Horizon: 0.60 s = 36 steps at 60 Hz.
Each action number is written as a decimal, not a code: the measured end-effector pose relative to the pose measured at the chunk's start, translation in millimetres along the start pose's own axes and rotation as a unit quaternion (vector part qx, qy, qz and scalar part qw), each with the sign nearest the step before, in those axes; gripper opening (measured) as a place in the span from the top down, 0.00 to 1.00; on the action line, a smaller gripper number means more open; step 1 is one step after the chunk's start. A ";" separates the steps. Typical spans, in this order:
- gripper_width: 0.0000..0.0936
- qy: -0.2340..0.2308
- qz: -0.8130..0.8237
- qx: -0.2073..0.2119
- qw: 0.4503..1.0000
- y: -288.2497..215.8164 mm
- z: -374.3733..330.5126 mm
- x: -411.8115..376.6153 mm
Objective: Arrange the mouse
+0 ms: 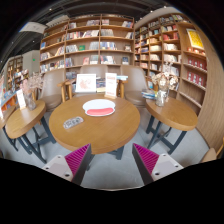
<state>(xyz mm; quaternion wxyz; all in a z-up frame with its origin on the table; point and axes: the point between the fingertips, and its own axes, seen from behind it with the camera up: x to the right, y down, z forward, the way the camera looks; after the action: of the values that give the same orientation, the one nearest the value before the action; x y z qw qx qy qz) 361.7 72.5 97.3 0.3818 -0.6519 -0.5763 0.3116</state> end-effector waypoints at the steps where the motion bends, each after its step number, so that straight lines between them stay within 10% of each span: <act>1: 0.09 -0.001 -0.002 0.001 1.000 -0.8 3.0 -3.0; 36: 0.11 -0.080 -0.044 -0.022 0.996 -4.3 70.0 -186.1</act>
<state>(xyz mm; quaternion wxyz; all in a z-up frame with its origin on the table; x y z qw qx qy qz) 273.9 -101.8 58.7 0.3331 -0.6071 -0.6400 0.3331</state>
